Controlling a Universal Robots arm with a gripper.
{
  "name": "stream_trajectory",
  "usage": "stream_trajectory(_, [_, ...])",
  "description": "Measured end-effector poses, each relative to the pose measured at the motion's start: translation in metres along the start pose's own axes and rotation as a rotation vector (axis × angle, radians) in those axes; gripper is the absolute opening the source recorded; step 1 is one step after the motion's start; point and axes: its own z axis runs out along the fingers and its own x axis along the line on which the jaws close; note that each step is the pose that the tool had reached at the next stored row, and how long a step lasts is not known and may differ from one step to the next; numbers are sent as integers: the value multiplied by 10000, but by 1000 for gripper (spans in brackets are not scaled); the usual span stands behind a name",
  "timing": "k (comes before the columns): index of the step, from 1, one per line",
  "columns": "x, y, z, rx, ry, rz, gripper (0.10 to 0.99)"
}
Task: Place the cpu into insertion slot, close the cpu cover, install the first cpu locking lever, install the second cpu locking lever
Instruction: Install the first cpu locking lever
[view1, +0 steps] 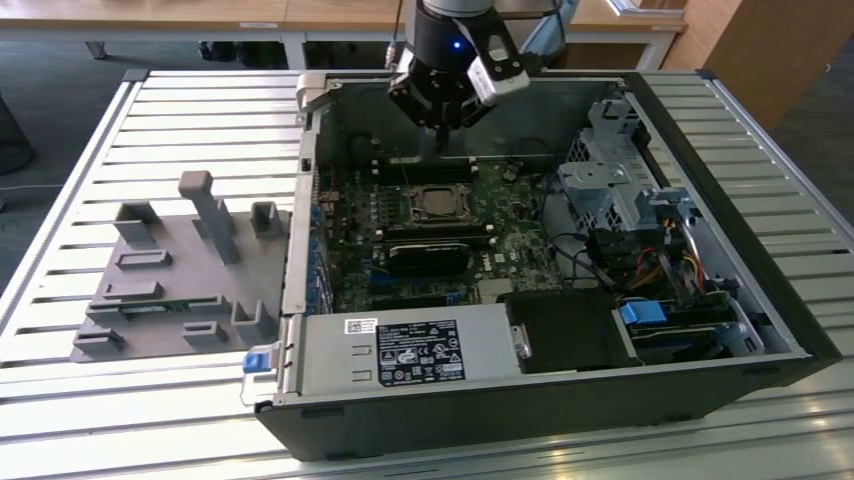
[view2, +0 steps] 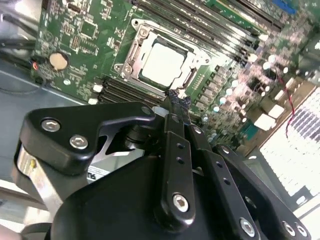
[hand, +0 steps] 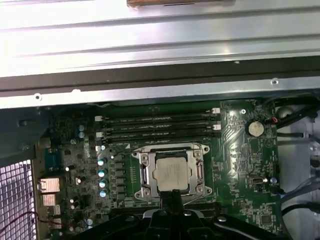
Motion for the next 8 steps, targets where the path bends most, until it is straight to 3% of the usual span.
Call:
stream_trajectory(4, [13, -1, 41, 1, -14, -242, 106])
stream_trajectory(8, [80, -7, 76, -2, -66, -243, 106])
